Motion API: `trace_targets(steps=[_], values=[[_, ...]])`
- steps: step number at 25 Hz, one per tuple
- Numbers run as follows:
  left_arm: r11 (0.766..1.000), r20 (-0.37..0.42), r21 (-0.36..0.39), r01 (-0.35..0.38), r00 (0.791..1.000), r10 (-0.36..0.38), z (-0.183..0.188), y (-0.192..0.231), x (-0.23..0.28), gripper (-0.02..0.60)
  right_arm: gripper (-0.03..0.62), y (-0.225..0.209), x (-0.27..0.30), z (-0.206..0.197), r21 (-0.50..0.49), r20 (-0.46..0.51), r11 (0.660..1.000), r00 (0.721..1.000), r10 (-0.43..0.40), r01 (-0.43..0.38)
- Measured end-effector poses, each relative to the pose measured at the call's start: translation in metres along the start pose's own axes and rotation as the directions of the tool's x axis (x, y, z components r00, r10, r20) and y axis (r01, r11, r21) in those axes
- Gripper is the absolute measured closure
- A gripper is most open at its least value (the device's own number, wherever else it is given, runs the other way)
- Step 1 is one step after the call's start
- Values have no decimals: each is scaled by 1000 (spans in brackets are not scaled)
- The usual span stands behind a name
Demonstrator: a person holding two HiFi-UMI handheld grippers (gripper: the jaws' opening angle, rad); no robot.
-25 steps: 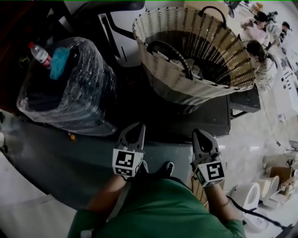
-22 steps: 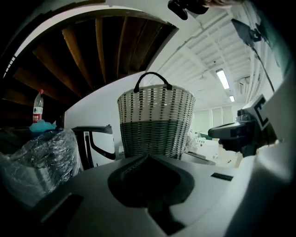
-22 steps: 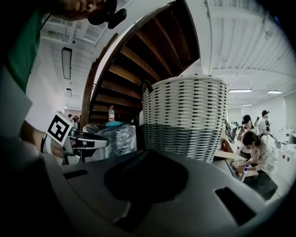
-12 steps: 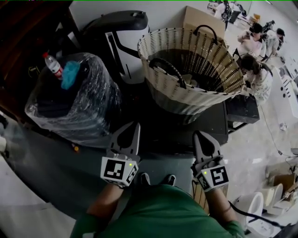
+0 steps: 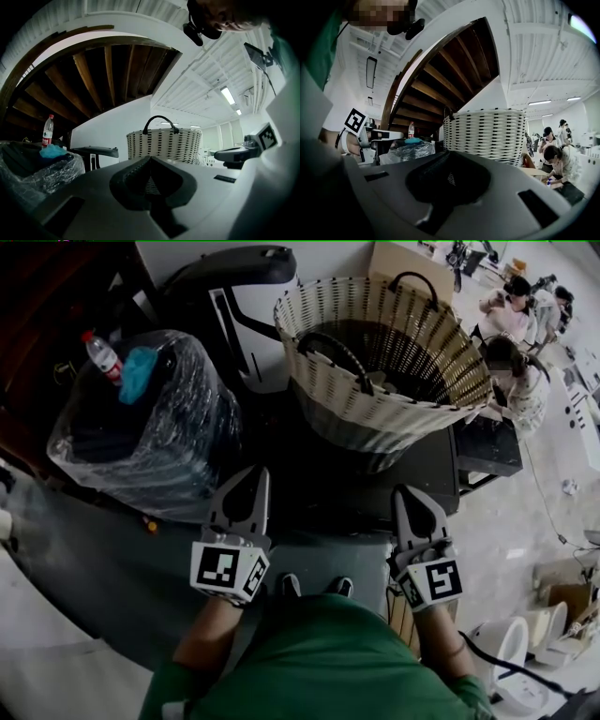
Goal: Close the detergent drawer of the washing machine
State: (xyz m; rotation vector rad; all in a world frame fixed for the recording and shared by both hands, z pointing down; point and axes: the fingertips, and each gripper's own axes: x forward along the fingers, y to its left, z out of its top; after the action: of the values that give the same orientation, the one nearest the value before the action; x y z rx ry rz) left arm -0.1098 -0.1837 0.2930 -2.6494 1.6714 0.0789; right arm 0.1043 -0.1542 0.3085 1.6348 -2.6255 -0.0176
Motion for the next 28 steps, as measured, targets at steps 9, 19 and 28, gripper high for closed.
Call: trace_targets(steps=[9,19,28], values=[[1000,-4,-14,0,1000,0,0,2,6,561,579,-2,6,-2,0,-3,1000,1000,9,-9],[1000,-26,-18,2,1000,-3,-8,4,14,561,579,-4,13,-9,6,-17,1000,1000,17,-17],[1000,-31,-19,2,1000,-3,-13,2,16,561,579,-5,13,-9,2,-16,1000,1000,9,-9]])
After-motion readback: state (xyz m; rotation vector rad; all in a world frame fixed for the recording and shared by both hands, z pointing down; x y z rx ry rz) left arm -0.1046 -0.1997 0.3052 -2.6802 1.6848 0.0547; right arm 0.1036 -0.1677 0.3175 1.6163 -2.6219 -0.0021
